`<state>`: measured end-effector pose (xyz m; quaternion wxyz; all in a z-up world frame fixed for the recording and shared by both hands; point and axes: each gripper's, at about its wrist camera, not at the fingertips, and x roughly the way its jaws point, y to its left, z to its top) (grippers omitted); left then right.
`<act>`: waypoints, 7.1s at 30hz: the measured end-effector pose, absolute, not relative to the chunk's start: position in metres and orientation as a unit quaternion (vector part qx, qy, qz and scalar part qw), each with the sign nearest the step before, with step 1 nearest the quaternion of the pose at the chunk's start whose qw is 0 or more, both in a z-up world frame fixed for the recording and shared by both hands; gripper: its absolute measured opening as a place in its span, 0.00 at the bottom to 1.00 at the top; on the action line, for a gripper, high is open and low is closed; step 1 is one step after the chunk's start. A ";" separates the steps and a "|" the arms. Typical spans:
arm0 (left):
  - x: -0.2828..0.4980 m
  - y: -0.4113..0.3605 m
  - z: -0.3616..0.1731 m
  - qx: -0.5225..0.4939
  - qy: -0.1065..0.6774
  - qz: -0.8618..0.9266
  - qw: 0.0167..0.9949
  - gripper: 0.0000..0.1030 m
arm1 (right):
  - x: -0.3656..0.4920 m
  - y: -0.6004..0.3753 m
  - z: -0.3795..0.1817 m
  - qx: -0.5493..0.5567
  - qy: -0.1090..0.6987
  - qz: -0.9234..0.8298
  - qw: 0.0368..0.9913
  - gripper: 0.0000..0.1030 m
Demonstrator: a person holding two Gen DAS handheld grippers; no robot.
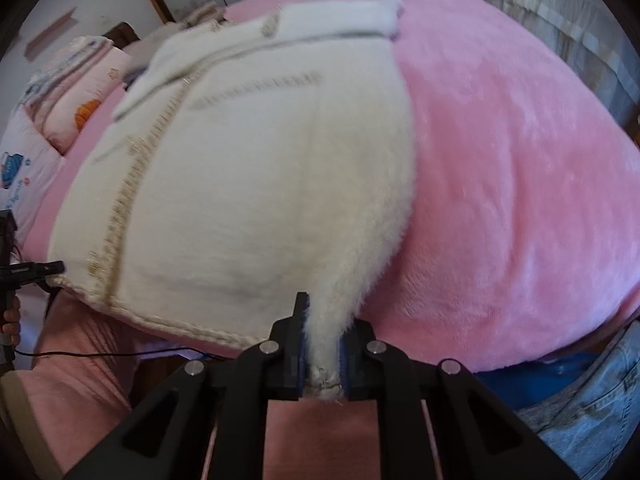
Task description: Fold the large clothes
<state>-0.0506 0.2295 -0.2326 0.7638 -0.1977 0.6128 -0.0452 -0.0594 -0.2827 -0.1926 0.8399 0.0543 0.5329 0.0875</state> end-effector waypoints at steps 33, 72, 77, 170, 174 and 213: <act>0.363 0.247 -0.165 -0.227 0.500 0.099 0.830 0.13 | 0.358 -0.303 -0.156 0.151 0.485 -0.052 0.860 0.14; 0.390 0.247 -0.179 -0.051 0.472 -0.080 0.877 0.34 | 0.391 -0.304 -0.171 0.084 0.474 0.038 0.876 0.61; 0.386 0.244 -0.178 -0.035 0.461 -0.064 0.884 0.12 | 0.402 -0.297 -0.175 0.076 0.474 0.047 0.876 0.60; 0.237 0.160 -0.204 -0.048 0.487 0.127 0.863 0.86 | 0.219 -0.275 -0.191 0.065 0.449 -0.111 0.884 0.12; 0.231 0.156 -0.192 -0.060 0.507 0.123 0.851 0.86 | 0.222 -0.259 -0.188 0.025 0.467 -0.116 0.876 0.18; 0.122 0.163 -0.191 -0.343 0.431 -0.107 0.828 0.86 | 0.112 -0.106 -0.093 0.044 0.380 0.069 0.921 0.25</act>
